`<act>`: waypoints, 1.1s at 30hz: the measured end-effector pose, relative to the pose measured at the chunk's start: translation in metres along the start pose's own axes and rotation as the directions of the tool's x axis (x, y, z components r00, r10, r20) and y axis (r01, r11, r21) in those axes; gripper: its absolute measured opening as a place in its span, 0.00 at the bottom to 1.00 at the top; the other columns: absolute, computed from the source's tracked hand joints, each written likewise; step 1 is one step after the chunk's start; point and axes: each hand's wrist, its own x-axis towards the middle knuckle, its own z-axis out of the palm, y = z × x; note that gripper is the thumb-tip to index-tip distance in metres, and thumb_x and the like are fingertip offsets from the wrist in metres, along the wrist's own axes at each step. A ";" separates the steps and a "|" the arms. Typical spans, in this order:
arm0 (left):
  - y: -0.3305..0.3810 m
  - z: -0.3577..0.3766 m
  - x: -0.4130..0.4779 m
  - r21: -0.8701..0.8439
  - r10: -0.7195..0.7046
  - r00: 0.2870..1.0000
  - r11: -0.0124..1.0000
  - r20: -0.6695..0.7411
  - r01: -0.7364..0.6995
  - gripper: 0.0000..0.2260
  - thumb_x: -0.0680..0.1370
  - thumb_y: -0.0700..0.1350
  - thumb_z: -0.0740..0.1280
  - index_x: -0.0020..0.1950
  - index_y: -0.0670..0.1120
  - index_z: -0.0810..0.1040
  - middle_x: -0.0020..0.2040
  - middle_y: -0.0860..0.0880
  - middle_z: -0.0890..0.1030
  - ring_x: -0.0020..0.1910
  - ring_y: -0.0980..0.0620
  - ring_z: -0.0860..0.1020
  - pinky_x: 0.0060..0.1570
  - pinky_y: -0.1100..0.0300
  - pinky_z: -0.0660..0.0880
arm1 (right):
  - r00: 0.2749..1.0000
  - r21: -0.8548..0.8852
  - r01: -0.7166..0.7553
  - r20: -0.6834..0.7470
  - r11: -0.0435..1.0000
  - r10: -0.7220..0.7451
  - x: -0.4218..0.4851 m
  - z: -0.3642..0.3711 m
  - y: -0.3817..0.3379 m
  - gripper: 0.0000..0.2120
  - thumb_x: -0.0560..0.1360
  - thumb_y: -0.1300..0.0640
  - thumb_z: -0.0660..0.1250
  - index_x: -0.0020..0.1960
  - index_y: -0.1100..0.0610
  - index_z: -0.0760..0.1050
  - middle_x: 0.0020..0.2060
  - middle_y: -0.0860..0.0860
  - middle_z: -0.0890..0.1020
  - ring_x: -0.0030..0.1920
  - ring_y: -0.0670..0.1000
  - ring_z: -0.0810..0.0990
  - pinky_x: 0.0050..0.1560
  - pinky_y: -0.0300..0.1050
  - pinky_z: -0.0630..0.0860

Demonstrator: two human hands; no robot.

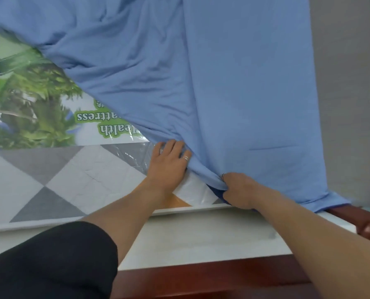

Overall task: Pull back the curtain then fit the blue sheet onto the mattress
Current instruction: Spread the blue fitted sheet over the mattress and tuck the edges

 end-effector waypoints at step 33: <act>0.009 -0.008 -0.095 -0.195 0.360 0.566 0.923 0.742 -0.331 0.13 0.82 0.41 0.60 0.66 0.45 0.75 0.57 0.44 0.80 0.56 0.43 0.79 0.51 0.51 0.78 | 0.842 -0.390 -0.253 0.362 0.885 0.400 0.000 0.048 0.075 0.36 0.79 0.32 0.47 0.81 0.51 0.53 0.80 0.49 0.56 0.79 0.54 0.57 0.77 0.53 0.52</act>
